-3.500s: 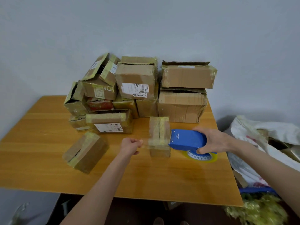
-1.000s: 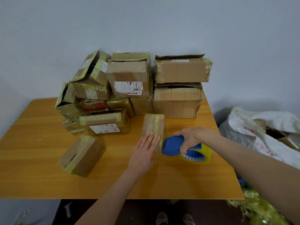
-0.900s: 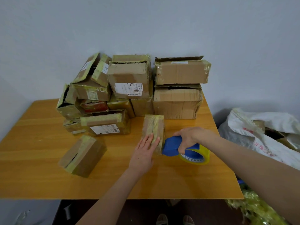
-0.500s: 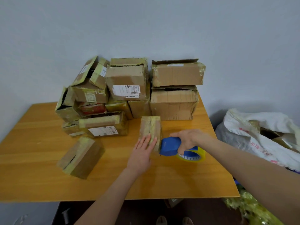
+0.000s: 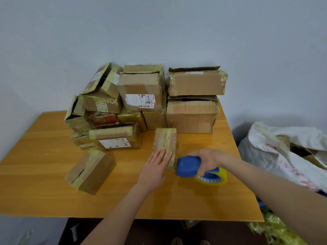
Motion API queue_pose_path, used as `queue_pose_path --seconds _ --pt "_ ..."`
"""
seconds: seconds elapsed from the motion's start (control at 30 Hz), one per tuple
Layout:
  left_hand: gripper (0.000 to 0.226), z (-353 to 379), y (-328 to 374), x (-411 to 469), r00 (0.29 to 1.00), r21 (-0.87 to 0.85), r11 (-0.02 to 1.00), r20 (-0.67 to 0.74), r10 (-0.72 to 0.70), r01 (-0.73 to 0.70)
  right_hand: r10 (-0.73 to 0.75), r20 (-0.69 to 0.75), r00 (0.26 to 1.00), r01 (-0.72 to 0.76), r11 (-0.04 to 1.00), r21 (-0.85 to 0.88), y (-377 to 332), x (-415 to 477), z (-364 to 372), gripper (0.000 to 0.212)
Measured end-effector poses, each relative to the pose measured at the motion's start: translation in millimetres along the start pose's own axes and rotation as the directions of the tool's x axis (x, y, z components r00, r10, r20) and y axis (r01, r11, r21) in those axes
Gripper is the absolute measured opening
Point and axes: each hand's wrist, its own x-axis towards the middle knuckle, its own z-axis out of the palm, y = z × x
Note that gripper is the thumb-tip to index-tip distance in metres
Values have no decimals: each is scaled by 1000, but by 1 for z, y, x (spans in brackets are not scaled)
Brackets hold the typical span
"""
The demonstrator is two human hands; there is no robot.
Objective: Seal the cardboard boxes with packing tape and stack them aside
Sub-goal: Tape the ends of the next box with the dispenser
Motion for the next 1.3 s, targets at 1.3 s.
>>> queue_pose_path --seconds 1.3 --pt "37 2 -11 22 856 -792 453 162 -492 410 351 -423 835 -23 791 612 -77 53 45 35"
